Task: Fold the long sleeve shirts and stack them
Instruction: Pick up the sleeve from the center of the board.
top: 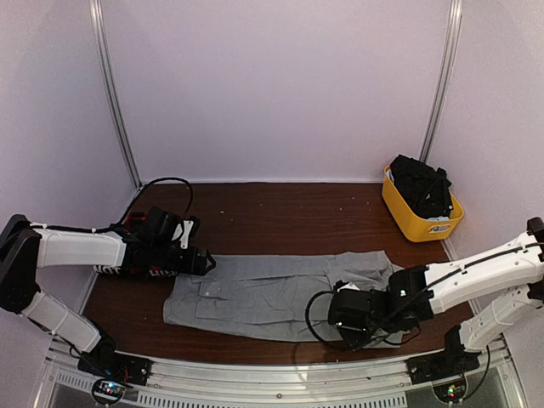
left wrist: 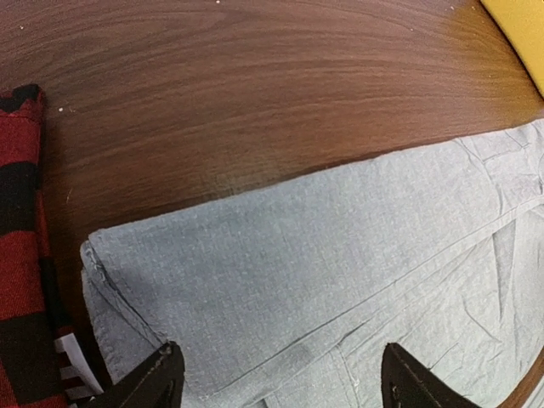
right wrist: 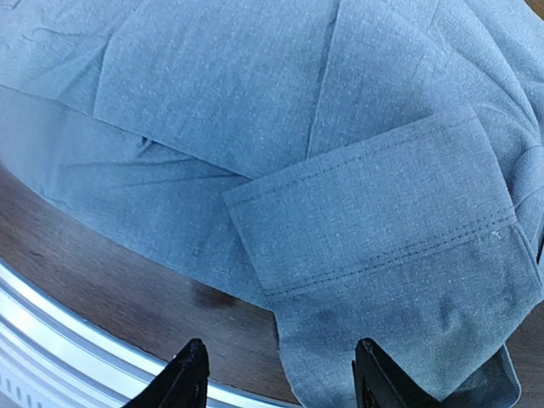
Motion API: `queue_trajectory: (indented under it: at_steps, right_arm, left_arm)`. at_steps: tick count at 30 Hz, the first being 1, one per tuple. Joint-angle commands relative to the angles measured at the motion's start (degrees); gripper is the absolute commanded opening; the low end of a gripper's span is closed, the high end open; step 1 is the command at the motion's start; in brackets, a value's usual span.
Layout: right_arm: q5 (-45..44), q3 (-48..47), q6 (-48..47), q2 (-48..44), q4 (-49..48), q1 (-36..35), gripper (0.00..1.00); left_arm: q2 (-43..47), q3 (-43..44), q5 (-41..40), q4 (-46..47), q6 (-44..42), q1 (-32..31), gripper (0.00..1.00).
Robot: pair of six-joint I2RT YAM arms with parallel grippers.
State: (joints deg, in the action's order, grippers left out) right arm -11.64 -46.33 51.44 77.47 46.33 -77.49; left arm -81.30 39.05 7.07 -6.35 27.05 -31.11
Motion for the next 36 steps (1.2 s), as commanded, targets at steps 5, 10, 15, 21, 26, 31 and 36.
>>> queue_trajectory:
  at_steps: [5, 10, 15, 21, 26, 31, 36]
  right_arm:
    - [-4.0, -4.7, -2.4, 10.9, 8.5, -2.4, 0.58]
    - [-5.3, -5.3, -2.3, 14.5, 10.9, -2.4, 0.53]
    - [-6.4, -5.5, -2.1, 16.8, 12.9, -2.4, 0.48]
    - [-6.2, -5.8, -2.3, 14.5, 12.1, -2.2, 0.31]
    - [-6.3, -4.9, -2.2, 12.7, 12.3, -1.4, 0.18]
    - [-6.3, -4.2, -2.3, 12.0, 11.8, -1.0, 0.06]
    - [-6.2, -5.2, -2.4, 9.7, 12.4, -0.9, 0.00]
  left_arm:
    - [1.2, 0.4, 1.0, 0.5, -0.3, 0.4, 0.81]
    - [2.0, 0.0, 1.0, 0.3, -0.3, 0.4, 0.81]
    - [1.8, 0.0, 1.0, 0.3, -0.2, 0.4, 0.81]
    - [1.6, -0.2, 1.0, 0.3, -0.3, 0.4, 0.81]
    - [1.4, -0.3, 1.0, 0.6, -0.3, 0.4, 0.81]
    - [1.1, -0.3, 1.1, 0.6, -0.1, 0.4, 0.81]
    - [1.4, -0.3, 0.9, 0.6, -0.5, 0.4, 0.81]
